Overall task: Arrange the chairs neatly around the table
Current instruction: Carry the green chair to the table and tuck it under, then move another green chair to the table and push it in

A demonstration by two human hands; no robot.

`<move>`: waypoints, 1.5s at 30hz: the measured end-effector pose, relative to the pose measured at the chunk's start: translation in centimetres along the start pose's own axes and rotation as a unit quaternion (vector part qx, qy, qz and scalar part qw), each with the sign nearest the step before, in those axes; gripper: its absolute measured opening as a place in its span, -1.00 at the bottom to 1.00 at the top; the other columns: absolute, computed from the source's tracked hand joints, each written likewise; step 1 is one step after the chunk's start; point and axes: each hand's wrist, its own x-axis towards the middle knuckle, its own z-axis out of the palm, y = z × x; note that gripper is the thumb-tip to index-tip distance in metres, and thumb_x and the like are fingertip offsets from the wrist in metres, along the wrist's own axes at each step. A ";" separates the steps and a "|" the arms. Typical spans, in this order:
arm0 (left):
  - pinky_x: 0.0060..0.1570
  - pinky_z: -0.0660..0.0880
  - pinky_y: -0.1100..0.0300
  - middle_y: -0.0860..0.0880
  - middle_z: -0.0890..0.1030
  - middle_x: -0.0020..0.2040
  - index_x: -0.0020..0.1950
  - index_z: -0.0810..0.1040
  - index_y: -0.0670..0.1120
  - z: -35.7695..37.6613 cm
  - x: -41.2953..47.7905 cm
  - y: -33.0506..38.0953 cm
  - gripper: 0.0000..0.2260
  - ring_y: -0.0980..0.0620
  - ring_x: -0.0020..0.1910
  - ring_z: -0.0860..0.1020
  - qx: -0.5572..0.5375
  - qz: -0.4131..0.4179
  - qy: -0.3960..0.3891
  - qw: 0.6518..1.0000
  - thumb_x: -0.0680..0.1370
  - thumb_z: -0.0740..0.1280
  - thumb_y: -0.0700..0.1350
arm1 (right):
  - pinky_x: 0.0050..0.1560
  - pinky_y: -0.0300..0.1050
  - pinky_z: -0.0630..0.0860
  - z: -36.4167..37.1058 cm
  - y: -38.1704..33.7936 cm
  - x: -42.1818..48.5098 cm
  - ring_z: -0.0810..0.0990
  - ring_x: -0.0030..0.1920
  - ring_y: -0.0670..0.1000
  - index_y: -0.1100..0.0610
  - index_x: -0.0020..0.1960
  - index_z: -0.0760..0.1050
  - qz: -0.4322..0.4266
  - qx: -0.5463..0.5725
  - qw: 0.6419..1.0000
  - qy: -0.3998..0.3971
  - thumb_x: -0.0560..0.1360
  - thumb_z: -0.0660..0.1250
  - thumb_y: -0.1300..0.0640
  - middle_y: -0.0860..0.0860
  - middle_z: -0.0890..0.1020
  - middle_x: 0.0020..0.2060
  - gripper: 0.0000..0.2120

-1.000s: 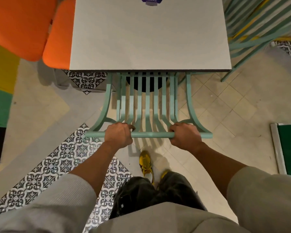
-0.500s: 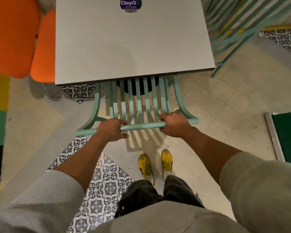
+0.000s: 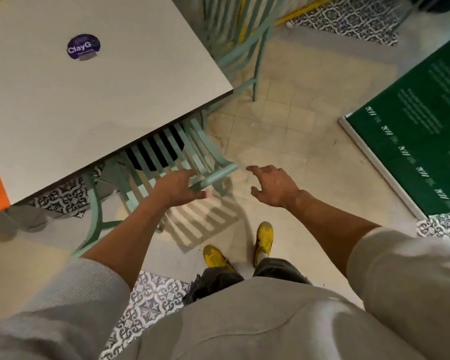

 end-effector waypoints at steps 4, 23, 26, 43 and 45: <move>0.47 0.42 -0.10 -0.08 0.38 0.62 0.66 0.32 0.01 -0.4 1.4 5.0 -0.14 -0.18 0.54 0.40 0.018 0.031 0.024 0.999 0.49 0.41 0.43 | 0.47 0.11 0.44 1.8 5.7 -3.0 0.50 0.50 0.23 0.09 0.69 0.30 0.055 -0.009 0.998 -0.041 0.69 0.27 -0.10 0.12 0.56 0.52 -0.38; 0.52 0.32 -0.18 -0.11 0.32 0.66 0.70 0.22 -0.02 2.3 13.7 27.2 -0.09 -0.19 0.61 0.30 0.064 -0.004 -0.034 0.997 0.52 0.28 0.51 | 0.51 0.24 0.41 -7.9 34.9 -2.7 0.42 0.60 0.25 0.06 0.74 0.19 0.108 -0.016 0.990 -0.089 0.58 0.30 -0.47 0.10 0.38 0.66 -0.06; 0.54 0.31 -0.16 -0.09 0.34 0.65 0.68 0.26 0.00 1.5 15.5 27.4 -0.10 -0.17 0.60 0.32 0.029 -0.023 -0.043 0.998 0.51 0.28 0.51 | 0.58 0.25 0.37 -10.4 36.1 0.2 0.39 0.63 0.23 0.03 0.75 0.17 0.097 -0.016 0.989 -0.107 0.57 0.30 -0.49 0.08 0.37 0.67 -0.05; 0.55 0.29 -0.03 -0.14 0.37 0.63 0.66 0.32 -0.07 -10.3 32.2 27.2 -0.33 -0.17 0.59 0.33 -0.054 -0.111 -0.023 0.992 0.65 0.32 0.26 | 0.58 0.20 0.39 -29.7 38.1 25.2 0.37 0.64 0.19 0.05 0.74 0.21 -0.024 -0.104 0.993 -0.057 0.60 0.27 -0.47 0.05 0.32 0.70 -0.10; 0.55 0.28 0.02 -0.13 0.39 0.62 0.63 0.37 -0.08 -11.8 33.5 26.8 -0.35 -0.15 0.59 0.34 -0.065 -0.124 -0.007 0.990 0.65 0.33 0.25 | 0.56 0.22 0.40 -31.5 37.7 28.0 0.40 0.62 0.20 0.06 0.73 0.22 -0.044 -0.113 0.991 -0.050 0.60 0.29 -0.46 0.06 0.33 0.69 -0.10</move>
